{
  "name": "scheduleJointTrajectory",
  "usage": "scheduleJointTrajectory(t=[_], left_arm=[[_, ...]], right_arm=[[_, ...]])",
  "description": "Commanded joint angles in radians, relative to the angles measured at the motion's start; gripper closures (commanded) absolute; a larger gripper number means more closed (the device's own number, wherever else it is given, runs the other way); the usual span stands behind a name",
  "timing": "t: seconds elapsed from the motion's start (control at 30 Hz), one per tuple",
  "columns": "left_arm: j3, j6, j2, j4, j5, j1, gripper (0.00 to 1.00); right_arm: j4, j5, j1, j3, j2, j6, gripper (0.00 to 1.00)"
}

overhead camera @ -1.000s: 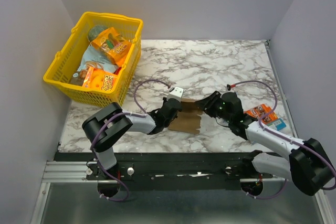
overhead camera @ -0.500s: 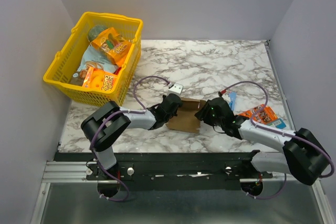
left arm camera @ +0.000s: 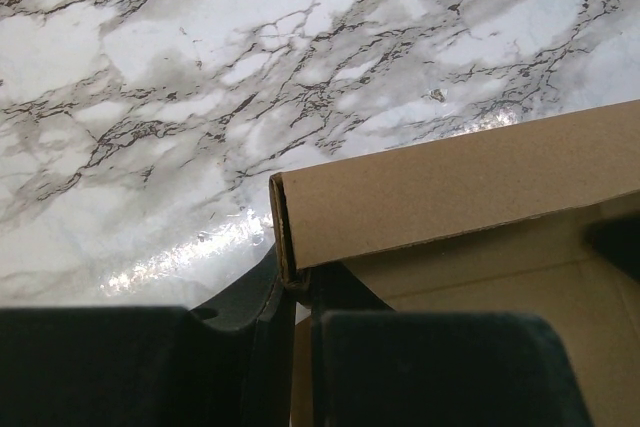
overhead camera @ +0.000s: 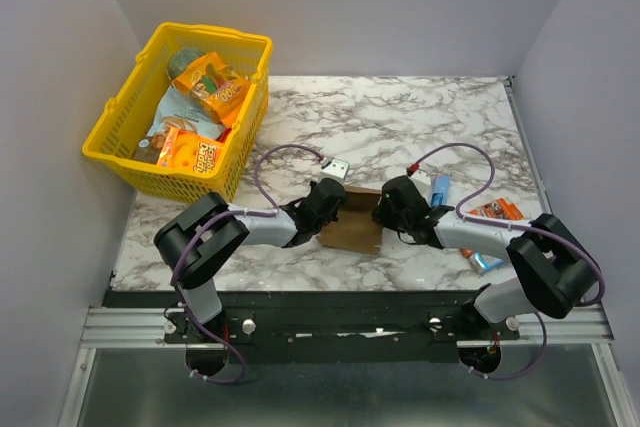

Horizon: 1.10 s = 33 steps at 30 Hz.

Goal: Fold the paper box

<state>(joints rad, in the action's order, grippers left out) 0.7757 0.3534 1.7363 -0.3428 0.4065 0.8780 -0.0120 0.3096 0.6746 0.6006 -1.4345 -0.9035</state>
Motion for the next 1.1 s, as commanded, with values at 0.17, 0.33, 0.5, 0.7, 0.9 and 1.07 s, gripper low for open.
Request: scheduleJointTrajectory(t=[0.17, 0.33, 0.5, 0.7, 0.9, 1.07], left_arm=[[-0.035, 0.004, -0.001, 0.073, -0.054, 0.004, 0.9], [-0.033, 0.004, 0.003, 0.074, -0.058, 0.007, 0.9], [-0.03, 0.002, 0.008, 0.077, -0.055, 0.012, 0.9], [-0.026, 0.001, 0.012, 0.08, -0.058, 0.018, 0.9], [-0.016, -0.001, 0.022, 0.085, -0.058, 0.024, 0.91], [-0.013, -0.002, 0.023, 0.087, -0.06, 0.027, 0.91]], right_arm=[[-0.031, 0.066, 0.0, 0.021, -0.03, 0.009, 0.5], [0.003, 0.069, 0.002, 0.021, -0.012, 0.051, 0.61], [0.076, 0.092, 0.031, 0.021, 0.014, 0.104, 0.7], [0.109, 0.092, 0.068, 0.042, -0.021, 0.13, 0.75], [0.138, 0.083, 0.097, 0.07, -0.093, 0.135, 0.75], [0.142, 0.086, 0.111, 0.09, -0.141, 0.137, 0.75]])
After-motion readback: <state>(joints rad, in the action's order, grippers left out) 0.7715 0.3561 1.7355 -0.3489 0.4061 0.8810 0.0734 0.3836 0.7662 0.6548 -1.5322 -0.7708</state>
